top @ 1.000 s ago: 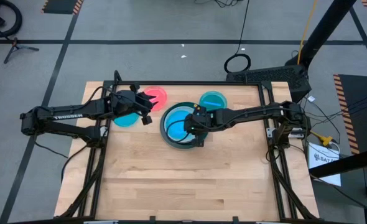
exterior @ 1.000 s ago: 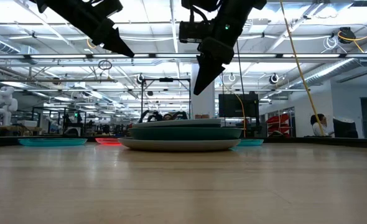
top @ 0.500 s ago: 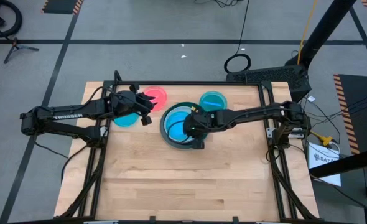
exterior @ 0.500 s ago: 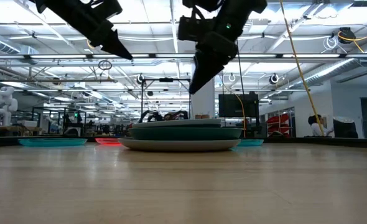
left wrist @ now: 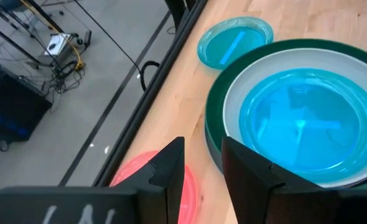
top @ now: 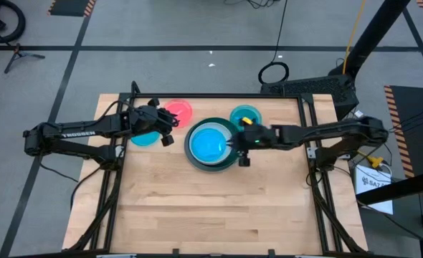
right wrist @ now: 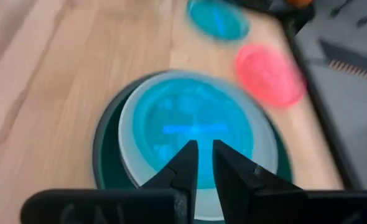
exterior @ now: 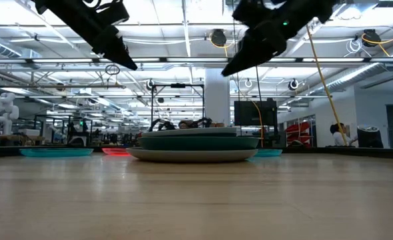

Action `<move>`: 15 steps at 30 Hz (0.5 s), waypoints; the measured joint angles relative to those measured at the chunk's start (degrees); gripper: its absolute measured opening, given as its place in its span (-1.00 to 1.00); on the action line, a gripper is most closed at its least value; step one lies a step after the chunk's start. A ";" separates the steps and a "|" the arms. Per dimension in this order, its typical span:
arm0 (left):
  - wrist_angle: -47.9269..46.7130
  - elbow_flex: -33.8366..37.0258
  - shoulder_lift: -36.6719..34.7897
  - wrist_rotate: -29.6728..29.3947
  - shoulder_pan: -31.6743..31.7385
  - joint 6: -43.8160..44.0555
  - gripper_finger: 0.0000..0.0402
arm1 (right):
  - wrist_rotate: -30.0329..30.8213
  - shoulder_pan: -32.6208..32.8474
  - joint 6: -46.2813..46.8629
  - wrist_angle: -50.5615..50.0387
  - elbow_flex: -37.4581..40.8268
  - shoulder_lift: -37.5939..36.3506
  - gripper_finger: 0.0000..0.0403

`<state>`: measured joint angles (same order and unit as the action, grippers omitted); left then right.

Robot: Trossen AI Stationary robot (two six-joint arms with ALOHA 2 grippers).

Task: Stack plastic plates
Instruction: Stack the pink transparent plate on top of the blue transparent plate

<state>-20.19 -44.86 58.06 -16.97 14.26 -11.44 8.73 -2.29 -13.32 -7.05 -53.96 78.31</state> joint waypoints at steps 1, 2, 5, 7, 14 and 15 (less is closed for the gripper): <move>0.00 0.00 0.03 0.00 0.02 0.22 -0.44 | 0.00 -0.16 -0.76 1.56 1.68 -1.85 -0.78; 0.01 0.00 0.07 0.00 0.01 0.60 -0.44 | -0.01 -0.27 -1.32 3.03 3.19 -3.72 -0.78; 0.01 0.00 0.25 0.00 0.02 1.88 -0.44 | -0.16 -0.43 -2.75 6.63 7.19 -9.18 -0.78; 0.01 0.00 0.75 0.00 0.02 3.19 -0.44 | -0.78 -0.43 -3.94 8.28 9.14 -12.39 -0.78; -1.45 -0.02 6.29 0.02 0.00 7.38 -0.44 | -1.53 -0.43 -6.13 9.33 11.74 -19.39 -0.78; -2.11 -0.02 7.53 0.17 0.01 7.56 -0.44 | -1.53 -0.43 -6.45 9.11 11.75 -19.80 -0.78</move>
<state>-22.31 -44.88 65.59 -16.80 14.28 -3.87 7.20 -2.72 -19.78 2.06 -42.21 58.51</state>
